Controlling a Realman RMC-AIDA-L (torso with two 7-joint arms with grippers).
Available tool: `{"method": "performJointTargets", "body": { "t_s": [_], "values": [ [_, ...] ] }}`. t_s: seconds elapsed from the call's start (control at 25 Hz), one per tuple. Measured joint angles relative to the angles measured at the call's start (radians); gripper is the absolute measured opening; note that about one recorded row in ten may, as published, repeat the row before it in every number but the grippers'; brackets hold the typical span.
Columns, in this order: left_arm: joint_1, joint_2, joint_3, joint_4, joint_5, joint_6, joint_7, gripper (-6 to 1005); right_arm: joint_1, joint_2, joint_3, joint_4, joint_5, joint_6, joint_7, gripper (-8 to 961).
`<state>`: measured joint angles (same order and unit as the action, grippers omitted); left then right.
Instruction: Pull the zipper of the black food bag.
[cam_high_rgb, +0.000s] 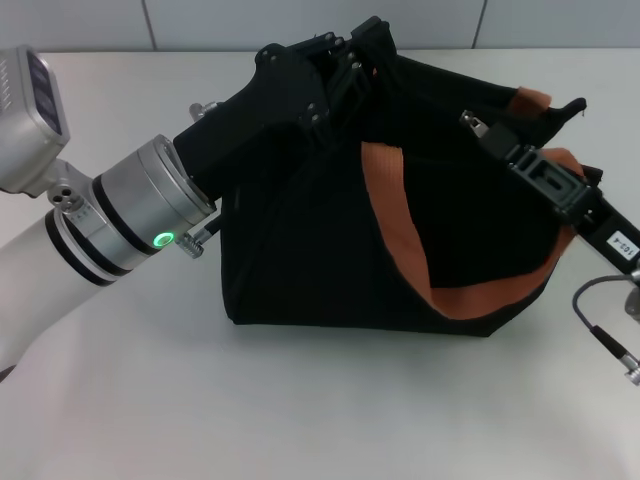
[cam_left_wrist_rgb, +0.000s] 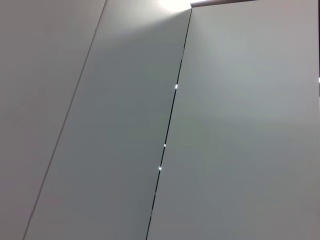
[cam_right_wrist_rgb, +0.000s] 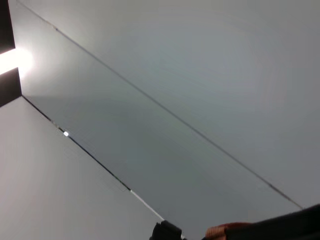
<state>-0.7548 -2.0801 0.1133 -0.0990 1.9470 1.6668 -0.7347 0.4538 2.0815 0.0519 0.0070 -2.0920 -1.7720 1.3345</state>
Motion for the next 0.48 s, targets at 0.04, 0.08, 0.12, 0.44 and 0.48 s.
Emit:
{"method": "performJointTargets", "body": {
  "t_s": [0.04, 0.08, 0.12, 0.44, 0.48],
  "values": [
    [0.000, 0.000, 0.000, 0.000, 0.000, 0.000, 0.000, 67, 0.000, 0.000, 0.000, 0.000, 0.000, 0.000, 0.000, 1],
    [0.000, 0.000, 0.000, 0.000, 0.000, 0.000, 0.000, 67, -0.003, 0.000, 0.003, -0.001, 0.000, -0.002, 0.000, 1],
    [0.001, 0.000, 0.000, 0.001, -0.001, -0.001, 0.000, 68, -0.006, 0.000, 0.006, -0.002, 0.000, -0.004, 0.000, 1],
    [0.003, 0.000, -0.001, 0.001, -0.004, -0.003, 0.000, 69, -0.019, 0.000, 0.023, -0.029, 0.001, -0.006, 0.000, 3],
    [0.003, 0.000, -0.001, 0.001, -0.004, -0.003, 0.000, 69, -0.022, 0.000, 0.026, -0.029, 0.001, -0.006, 0.000, 3]
  ]
}}
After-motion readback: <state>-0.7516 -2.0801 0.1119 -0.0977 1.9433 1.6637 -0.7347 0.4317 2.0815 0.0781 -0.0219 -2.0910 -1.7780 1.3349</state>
